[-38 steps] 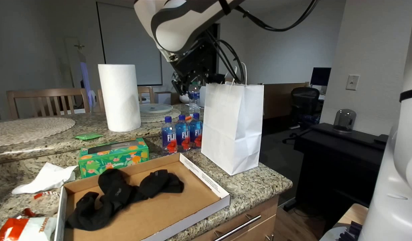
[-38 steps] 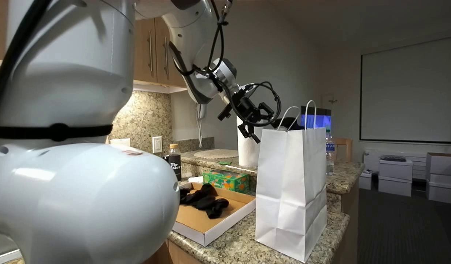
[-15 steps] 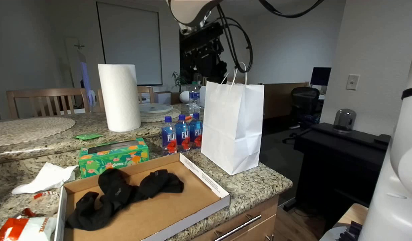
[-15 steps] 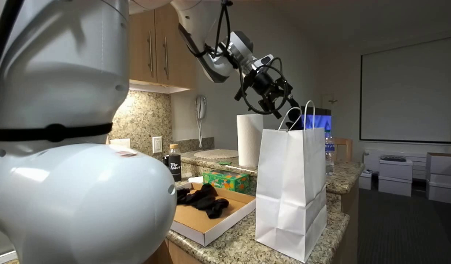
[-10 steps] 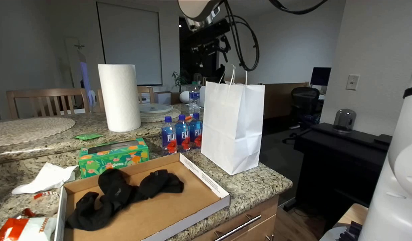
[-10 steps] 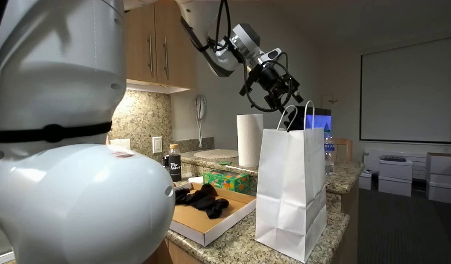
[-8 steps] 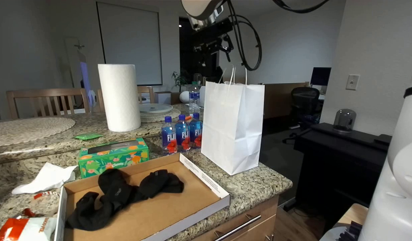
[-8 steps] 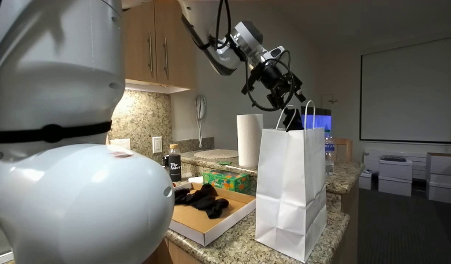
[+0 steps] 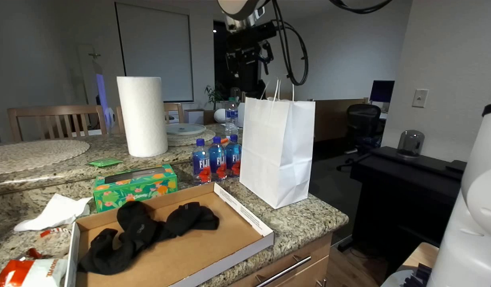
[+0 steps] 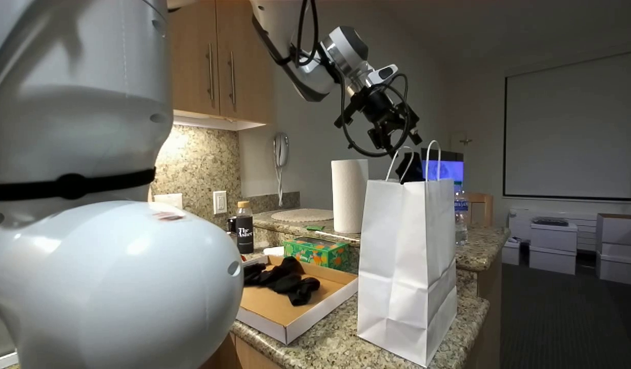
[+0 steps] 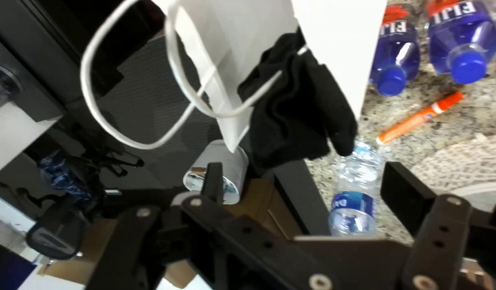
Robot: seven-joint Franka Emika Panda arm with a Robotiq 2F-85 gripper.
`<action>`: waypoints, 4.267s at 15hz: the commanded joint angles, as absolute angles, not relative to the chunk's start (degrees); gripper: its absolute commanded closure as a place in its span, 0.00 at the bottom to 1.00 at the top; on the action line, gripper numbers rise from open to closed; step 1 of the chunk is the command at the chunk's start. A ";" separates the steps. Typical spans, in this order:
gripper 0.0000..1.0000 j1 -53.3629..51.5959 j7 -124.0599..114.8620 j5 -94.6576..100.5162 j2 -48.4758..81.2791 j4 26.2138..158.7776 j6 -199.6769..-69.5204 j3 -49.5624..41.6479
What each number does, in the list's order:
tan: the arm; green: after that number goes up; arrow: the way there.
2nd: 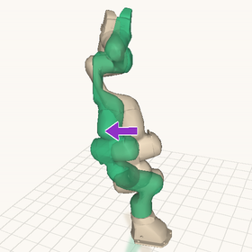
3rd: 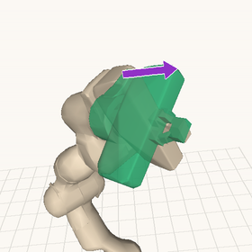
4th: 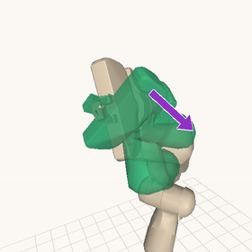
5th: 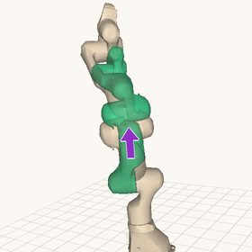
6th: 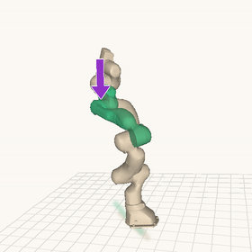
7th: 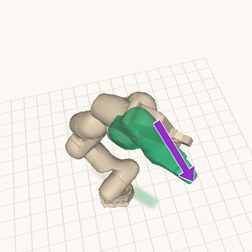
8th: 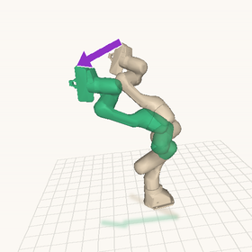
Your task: Pick up the socks and put them in the paper bag
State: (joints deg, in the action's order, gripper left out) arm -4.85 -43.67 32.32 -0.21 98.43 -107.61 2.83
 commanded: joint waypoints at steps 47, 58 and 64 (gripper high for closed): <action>0.00 -12.25 -54.19 41.46 11.55 90.50 -92.88 3.46; 0.00 -12.16 -50.42 40.49 11.47 92.85 -95.12 4.97; 0.00 -12.52 -49.29 40.29 15.54 91.45 -91.79 5.49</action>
